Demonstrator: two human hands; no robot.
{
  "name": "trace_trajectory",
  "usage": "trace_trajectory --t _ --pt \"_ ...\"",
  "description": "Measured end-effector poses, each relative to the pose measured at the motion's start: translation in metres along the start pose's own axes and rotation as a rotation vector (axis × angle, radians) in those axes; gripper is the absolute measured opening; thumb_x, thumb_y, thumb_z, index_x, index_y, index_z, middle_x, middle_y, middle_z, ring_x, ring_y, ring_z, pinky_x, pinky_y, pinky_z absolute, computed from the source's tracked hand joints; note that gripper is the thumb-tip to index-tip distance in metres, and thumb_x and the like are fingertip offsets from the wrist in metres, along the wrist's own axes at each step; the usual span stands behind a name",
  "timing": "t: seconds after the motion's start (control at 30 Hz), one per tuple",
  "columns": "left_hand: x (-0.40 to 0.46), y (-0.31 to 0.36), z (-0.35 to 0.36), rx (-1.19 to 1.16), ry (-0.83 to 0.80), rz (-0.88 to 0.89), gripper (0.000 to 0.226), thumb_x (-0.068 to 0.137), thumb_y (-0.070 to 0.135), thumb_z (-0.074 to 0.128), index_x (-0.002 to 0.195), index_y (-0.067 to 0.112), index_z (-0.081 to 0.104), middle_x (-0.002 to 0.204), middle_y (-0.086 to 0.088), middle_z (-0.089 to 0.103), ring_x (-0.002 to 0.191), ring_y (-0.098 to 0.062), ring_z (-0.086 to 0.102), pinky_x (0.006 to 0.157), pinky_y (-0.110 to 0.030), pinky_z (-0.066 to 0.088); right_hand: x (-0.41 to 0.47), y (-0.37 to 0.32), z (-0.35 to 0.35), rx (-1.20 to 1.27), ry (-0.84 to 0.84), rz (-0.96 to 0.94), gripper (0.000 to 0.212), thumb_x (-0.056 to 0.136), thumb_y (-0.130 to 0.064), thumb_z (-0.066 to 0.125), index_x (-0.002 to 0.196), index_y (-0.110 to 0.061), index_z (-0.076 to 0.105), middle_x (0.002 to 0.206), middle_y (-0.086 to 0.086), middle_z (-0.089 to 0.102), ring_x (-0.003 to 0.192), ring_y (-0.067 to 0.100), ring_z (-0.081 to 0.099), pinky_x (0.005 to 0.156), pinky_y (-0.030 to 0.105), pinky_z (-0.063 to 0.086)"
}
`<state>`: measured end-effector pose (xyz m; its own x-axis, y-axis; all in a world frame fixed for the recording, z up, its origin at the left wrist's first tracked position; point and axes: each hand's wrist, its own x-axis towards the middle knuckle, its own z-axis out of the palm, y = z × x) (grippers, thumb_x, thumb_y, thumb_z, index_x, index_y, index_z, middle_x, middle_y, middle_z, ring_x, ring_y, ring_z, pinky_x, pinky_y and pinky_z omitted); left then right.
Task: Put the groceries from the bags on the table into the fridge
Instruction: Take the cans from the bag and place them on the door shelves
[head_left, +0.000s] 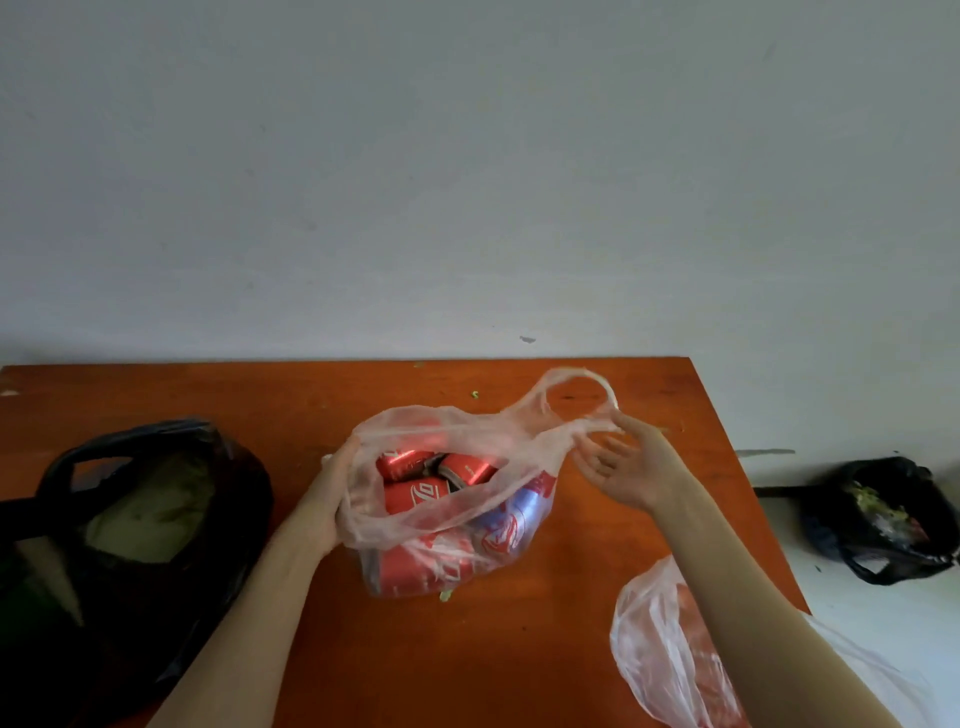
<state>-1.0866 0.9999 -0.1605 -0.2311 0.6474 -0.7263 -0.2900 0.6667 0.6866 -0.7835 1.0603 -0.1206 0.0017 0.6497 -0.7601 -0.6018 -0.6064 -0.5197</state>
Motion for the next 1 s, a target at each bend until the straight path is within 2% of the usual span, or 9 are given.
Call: trace_trajectory --t 0.13,0.27,0.33,0.43,0.53,0.6,0.7,0.8,1.0 --pt "-0.011 0.020 0.025 0.604 0.290 0.343 0.044 0.088 0.036 0.057 0.118 0.006 0.049 0.119 -0.017 0.058 0.104 -0.032 0.057 0.086 -0.042 0.046 -0.006 0.010 0.020 -0.975 0.384 -0.888 0.040 0.085 -0.037 0.066 0.112 -0.011 0.052 0.107 0.002 0.052 0.095 0.019 0.053 0.079 0.032 0.047" --pt "-0.022 0.021 0.037 1.240 0.674 0.844 0.079 0.080 0.024 0.069 0.143 0.021 0.022 0.137 -0.018 0.039 0.126 -0.035 0.039 0.100 -0.054 0.036 -0.010 0.040 0.042 -1.427 -0.011 -1.501 0.017 0.088 -0.021 0.057 0.092 -0.008 0.066 0.093 0.007 0.063 0.085 0.022 0.059 0.074 0.035 0.051" --pt "-0.012 0.023 0.048 1.459 0.623 0.964 0.073 0.082 0.015 0.064 0.142 0.027 0.026 0.148 -0.015 0.028 0.137 -0.036 0.025 0.109 -0.061 0.018 -0.003 0.052 0.051 -1.751 -0.039 -1.376 0.030 0.088 -0.037 0.057 0.105 -0.015 0.065 0.113 0.006 0.062 0.107 0.026 0.056 0.094 0.048 0.046" --pt "0.014 0.018 0.053 1.672 0.429 0.918 0.060 0.088 0.020 0.060 0.140 0.033 0.033 0.153 -0.007 0.024 0.141 -0.032 0.019 0.108 -0.059 0.000 0.005 0.061 0.043 -1.958 0.253 -0.868 0.076 0.085 -0.064 0.046 0.145 -0.021 0.028 0.156 0.005 0.018 0.145 0.025 0.009 0.115 0.053 0.006" --pt "0.029 0.010 0.048 1.579 0.301 0.850 0.031 0.094 0.021 0.051 0.125 0.024 0.051 0.122 -0.004 0.059 0.109 -0.020 0.057 0.092 -0.035 0.047 0.009 0.073 0.024 -1.838 0.352 -0.638 0.101 0.079 -0.069 0.051 0.150 -0.011 0.007 0.158 0.012 -0.008 0.145 0.030 -0.011 0.115 0.051 0.004" --pt "0.030 0.015 0.046 1.437 0.177 0.738 0.019 0.097 0.022 0.044 0.107 0.011 0.057 0.095 -0.005 0.066 0.079 -0.020 0.063 0.060 -0.024 0.047 0.017 0.083 0.011 -1.753 0.290 -0.425 0.089 0.085 -0.048 0.060 0.148 -0.004 0.014 0.156 0.019 0.009 0.144 0.033 0.011 0.115 0.046 0.021" --pt "0.038 0.028 0.039 1.320 0.057 0.564 0.019 0.098 0.022 0.042 0.093 0.008 0.053 0.094 -0.010 0.063 0.088 -0.031 0.061 0.065 -0.032 0.039 0.029 0.082 -0.004 -1.626 0.211 -0.410 0.023 0.088 -0.008 0.051 0.107 0.000 0.062 0.101 0.015 0.067 0.090 0.026 0.065 0.081 0.036 0.055" --pt "0.032 0.034 0.039 1.019 -0.165 0.312 0.017 0.086 0.026 0.051 0.080 0.011 0.056 0.083 -0.008 0.053 0.076 -0.021 0.052 0.064 -0.027 0.035 0.034 0.057 -0.014 -1.236 0.132 -0.291 0.013 0.083 -0.001 0.056 0.075 0.005 0.065 0.069 0.014 0.060 0.059 0.020 0.053 0.055 0.028 0.043" --pt "0.015 0.037 0.038 0.551 -0.334 -0.030 0.037 0.079 0.022 0.051 0.042 0.018 0.053 0.038 0.009 0.043 0.032 -0.002 0.024 0.032 -0.015 0.015 0.046 0.046 -0.042 -0.292 0.123 0.214 0.016 0.089 -0.004 0.046 0.103 0.002 0.051 0.089 0.015 0.059 0.081 0.024 0.059 0.071 0.035 0.050"
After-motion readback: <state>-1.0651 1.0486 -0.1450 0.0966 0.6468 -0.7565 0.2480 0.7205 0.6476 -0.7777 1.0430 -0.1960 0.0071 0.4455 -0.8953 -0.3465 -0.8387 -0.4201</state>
